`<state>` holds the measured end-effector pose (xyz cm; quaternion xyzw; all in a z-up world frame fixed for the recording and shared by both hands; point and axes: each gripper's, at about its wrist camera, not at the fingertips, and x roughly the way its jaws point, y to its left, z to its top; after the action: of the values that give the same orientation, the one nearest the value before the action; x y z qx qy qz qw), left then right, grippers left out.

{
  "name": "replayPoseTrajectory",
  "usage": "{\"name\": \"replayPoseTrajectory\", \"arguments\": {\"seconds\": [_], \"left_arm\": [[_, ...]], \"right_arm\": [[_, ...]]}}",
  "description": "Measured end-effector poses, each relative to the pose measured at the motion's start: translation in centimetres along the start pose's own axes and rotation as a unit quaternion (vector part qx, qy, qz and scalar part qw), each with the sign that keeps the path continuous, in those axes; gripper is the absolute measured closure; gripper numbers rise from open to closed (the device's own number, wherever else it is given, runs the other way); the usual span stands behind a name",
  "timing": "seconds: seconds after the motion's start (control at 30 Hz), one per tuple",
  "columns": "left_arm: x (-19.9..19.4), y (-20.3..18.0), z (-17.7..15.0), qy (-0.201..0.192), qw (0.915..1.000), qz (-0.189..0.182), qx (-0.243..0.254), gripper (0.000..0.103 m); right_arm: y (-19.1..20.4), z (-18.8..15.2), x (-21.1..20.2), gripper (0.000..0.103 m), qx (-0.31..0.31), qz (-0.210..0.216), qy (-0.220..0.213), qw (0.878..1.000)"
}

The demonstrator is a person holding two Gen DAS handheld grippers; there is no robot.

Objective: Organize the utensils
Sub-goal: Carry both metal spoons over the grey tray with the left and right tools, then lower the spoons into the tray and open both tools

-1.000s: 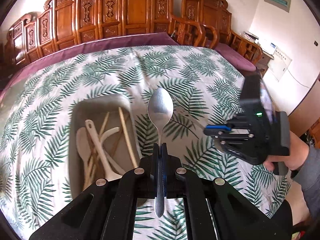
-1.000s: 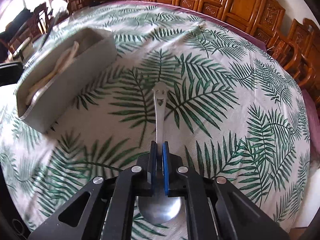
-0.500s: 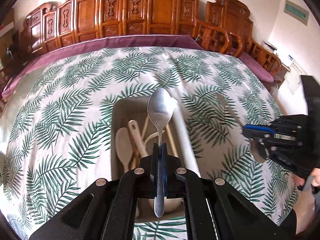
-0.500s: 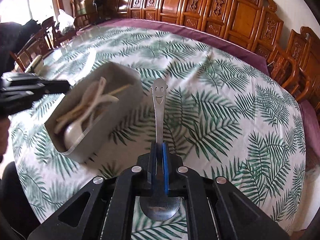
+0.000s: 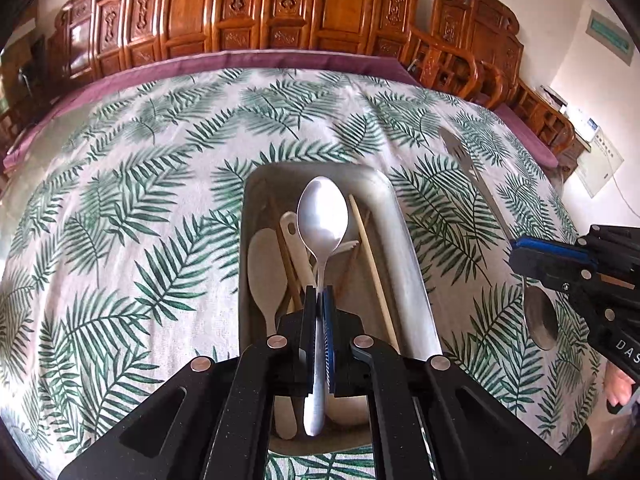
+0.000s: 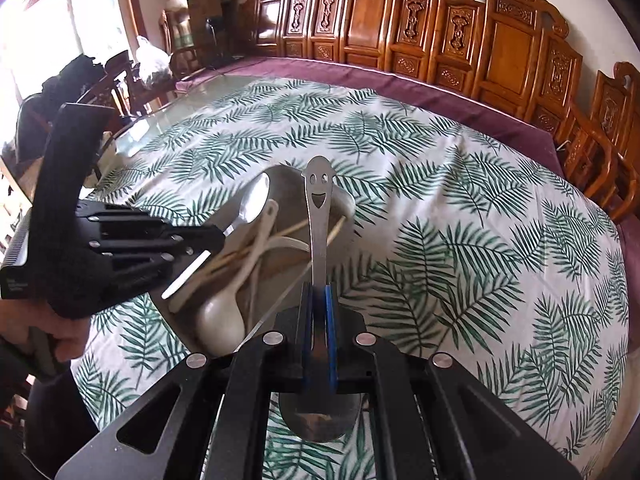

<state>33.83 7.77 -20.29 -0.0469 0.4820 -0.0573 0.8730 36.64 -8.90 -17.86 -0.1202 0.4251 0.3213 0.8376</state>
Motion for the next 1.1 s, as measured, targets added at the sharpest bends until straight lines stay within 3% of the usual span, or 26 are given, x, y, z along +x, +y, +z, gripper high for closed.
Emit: {"name": "replayPoseTrajectory", "arguments": {"seconds": [0.7,1.1], "left_arm": [[-7.2,5.0,-1.2,-0.065,0.9975,0.025,-0.005,0.1],[-9.2,7.1,-2.2,-0.081,0.9961,0.032,-0.017,0.1]], "right_arm": [[6.0,3.7,5.1,0.096,0.009,0.004,0.009,1.0],[6.7,3.7,8.7,0.096,0.047,-0.018,0.036,0.998]]}}
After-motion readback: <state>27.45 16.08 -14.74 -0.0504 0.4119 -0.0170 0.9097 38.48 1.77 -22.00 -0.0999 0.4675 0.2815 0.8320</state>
